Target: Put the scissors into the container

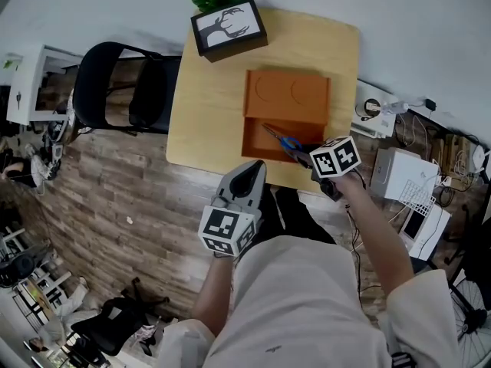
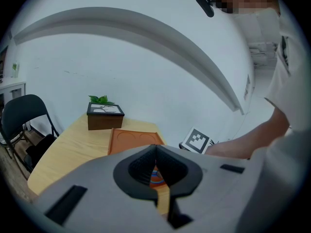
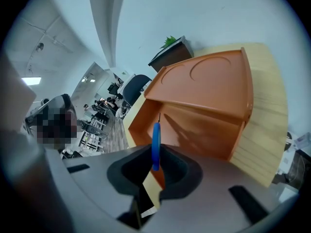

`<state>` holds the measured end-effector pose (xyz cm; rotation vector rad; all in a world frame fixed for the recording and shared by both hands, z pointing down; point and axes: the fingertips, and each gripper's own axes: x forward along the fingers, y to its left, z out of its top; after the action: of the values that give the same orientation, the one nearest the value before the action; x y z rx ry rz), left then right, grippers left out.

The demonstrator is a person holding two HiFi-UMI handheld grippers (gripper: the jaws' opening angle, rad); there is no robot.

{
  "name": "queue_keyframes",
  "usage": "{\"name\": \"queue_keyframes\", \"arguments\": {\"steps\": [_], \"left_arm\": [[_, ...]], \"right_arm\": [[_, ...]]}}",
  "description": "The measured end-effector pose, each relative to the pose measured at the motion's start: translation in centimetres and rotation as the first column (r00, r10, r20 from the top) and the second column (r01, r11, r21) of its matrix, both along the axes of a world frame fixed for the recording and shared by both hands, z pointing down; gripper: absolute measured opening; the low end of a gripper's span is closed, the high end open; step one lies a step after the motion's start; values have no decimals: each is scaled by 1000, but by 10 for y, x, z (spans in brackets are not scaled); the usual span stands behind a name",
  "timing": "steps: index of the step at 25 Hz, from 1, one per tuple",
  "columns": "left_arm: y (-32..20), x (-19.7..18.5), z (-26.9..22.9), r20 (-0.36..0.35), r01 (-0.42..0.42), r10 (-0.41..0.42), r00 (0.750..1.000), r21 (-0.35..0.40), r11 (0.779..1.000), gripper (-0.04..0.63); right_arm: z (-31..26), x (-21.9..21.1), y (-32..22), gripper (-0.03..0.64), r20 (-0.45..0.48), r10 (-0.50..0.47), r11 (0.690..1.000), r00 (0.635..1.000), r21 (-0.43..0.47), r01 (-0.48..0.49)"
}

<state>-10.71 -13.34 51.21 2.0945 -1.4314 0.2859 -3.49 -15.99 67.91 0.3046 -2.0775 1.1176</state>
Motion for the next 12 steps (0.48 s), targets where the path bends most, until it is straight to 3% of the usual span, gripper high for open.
{"name": "queue_keyframes", "arguments": {"steps": [12], "left_arm": [[-7,-1,2,-3,-37,37,999,-6,999,8]], "right_arm": [[4,1,-4,46,-46,33,999,998,3,-33]]}}
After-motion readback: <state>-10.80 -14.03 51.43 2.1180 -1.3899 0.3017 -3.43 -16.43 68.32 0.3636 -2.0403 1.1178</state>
